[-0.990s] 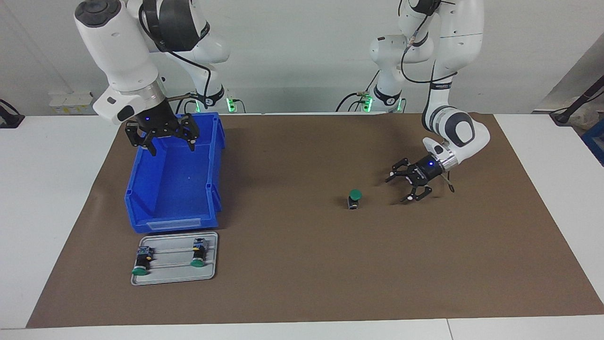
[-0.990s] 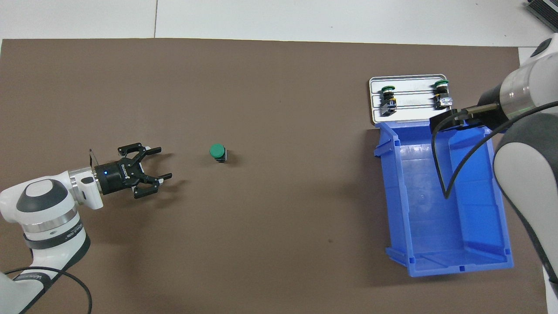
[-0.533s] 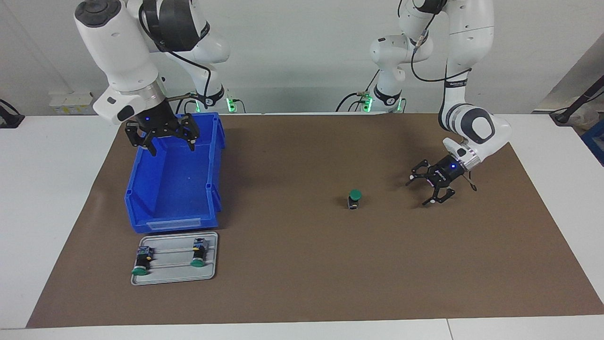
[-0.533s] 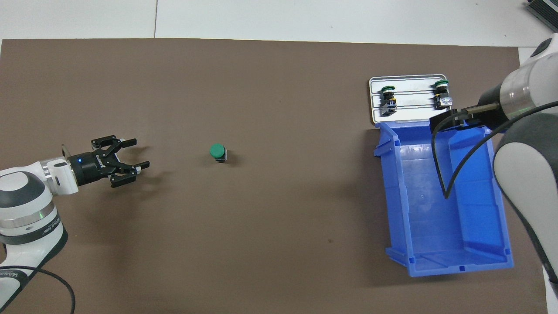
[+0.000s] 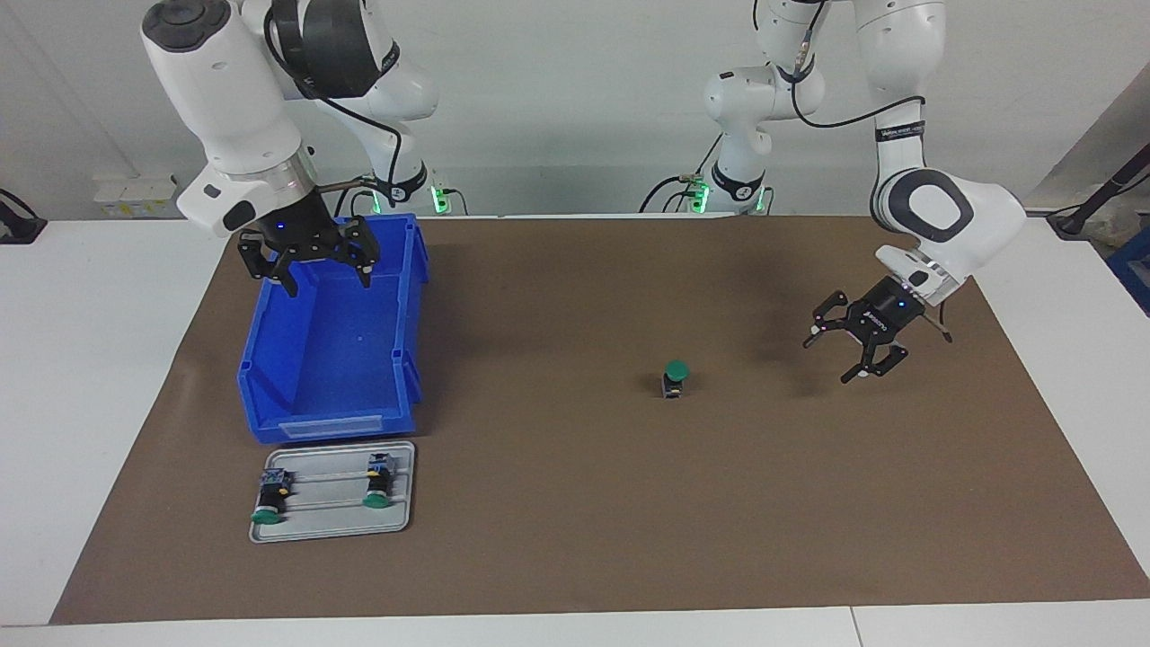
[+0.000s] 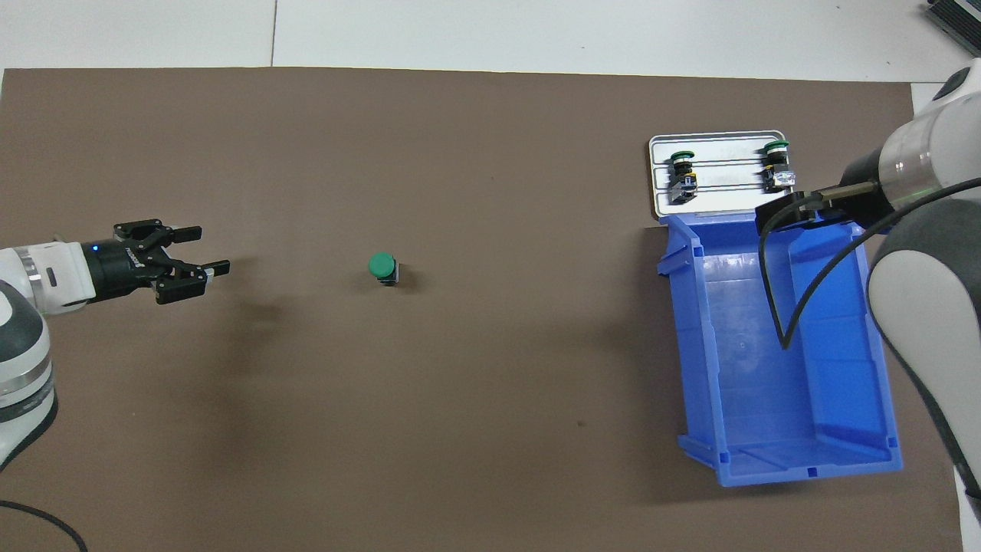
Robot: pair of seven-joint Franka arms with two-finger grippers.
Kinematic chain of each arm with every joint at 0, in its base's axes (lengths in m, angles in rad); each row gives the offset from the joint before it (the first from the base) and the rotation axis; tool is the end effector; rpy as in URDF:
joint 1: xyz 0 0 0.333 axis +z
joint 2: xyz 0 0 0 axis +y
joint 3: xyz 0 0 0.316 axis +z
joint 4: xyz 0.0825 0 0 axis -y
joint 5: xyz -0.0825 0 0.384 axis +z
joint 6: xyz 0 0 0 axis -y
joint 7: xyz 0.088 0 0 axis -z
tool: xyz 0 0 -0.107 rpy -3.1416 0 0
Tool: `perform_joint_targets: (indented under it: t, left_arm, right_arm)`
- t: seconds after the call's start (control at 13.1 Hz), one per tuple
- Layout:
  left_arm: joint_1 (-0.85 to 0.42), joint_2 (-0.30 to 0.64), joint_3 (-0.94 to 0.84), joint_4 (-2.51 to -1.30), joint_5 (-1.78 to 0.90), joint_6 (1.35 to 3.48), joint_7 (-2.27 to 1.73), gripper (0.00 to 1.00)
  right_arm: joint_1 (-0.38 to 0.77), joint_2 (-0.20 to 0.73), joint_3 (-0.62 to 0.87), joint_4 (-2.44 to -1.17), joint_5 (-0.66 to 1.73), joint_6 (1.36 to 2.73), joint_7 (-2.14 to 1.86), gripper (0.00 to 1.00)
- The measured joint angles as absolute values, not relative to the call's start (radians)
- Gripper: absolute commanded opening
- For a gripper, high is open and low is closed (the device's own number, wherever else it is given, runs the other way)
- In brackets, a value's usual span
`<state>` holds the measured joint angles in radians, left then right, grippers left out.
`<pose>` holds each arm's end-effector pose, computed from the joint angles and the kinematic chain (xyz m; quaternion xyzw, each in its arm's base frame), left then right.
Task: Place and press button with both arms
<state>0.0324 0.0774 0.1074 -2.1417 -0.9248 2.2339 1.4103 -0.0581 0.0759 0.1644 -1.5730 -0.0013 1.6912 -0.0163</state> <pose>0.5574 0.0535 0.3795 0.8828 -0.3132 0.2505 0.2445 0.5847 0.0588 0.5915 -0.9979 -0.0609 -0.0214 0.0065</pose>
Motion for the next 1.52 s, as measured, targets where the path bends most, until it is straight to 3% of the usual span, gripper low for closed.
perform_joint_targets:
  t: [0.69,1.22,1.52]
  left_arm:
    - [-0.104,-0.089,0.082,-2.060,-0.364,2.177,0.688,0.88]
    - [-0.139,-0.090,0.068,-1.747,-0.129,1.798,0.287,0.94]
    - [-0.139,-0.029,0.069,-1.576,-0.094,1.622,0.209,1.00]
  right_arm:
    - [-0.118,0.076,0.156,-1.573,-0.001,1.691,-0.016,1.00]
    - [-0.188,0.076,0.154,-1.574,-0.001,1.690,-0.012,1.00]
    - [-0.188,0.076,0.154,-1.574,-0.001,1.690,0.027,1.00]
